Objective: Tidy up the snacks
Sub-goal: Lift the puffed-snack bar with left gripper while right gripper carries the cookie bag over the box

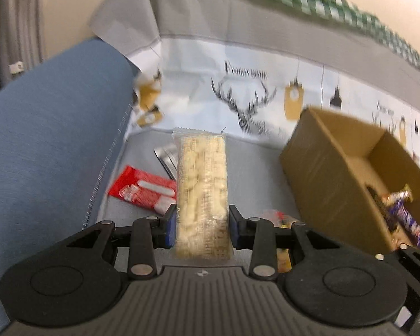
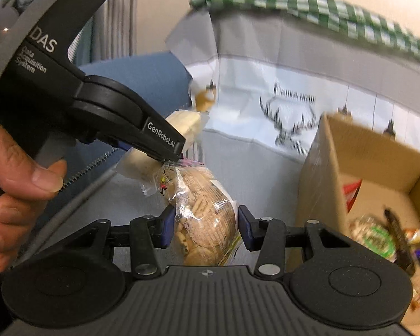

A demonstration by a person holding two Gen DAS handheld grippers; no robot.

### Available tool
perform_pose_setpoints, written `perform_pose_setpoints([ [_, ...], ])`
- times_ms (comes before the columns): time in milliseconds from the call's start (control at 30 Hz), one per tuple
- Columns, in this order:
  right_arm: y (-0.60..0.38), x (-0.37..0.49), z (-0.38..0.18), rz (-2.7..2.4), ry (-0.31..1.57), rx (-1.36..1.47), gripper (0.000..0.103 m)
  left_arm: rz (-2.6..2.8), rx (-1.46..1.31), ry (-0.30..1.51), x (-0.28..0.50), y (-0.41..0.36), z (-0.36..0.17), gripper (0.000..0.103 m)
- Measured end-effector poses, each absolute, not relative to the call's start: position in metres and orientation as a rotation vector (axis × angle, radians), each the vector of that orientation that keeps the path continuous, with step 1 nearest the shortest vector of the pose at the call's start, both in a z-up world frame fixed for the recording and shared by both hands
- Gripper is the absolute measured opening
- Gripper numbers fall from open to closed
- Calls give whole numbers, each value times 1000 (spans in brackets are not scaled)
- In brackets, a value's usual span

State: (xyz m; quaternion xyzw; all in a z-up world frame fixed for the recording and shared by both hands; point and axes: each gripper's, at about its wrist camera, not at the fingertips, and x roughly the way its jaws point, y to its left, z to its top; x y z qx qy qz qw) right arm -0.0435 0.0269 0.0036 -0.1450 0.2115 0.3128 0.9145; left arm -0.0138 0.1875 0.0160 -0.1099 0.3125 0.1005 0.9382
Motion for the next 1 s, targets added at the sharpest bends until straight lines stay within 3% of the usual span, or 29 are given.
perform_pose_setpoints([
  [633,-106,-5,109,438,217,-85,47,100,-130,477,-2,127,43,40],
  [1000,-201,31,97,179,268,50,47,-26,-95,358,8,67,55,40],
])
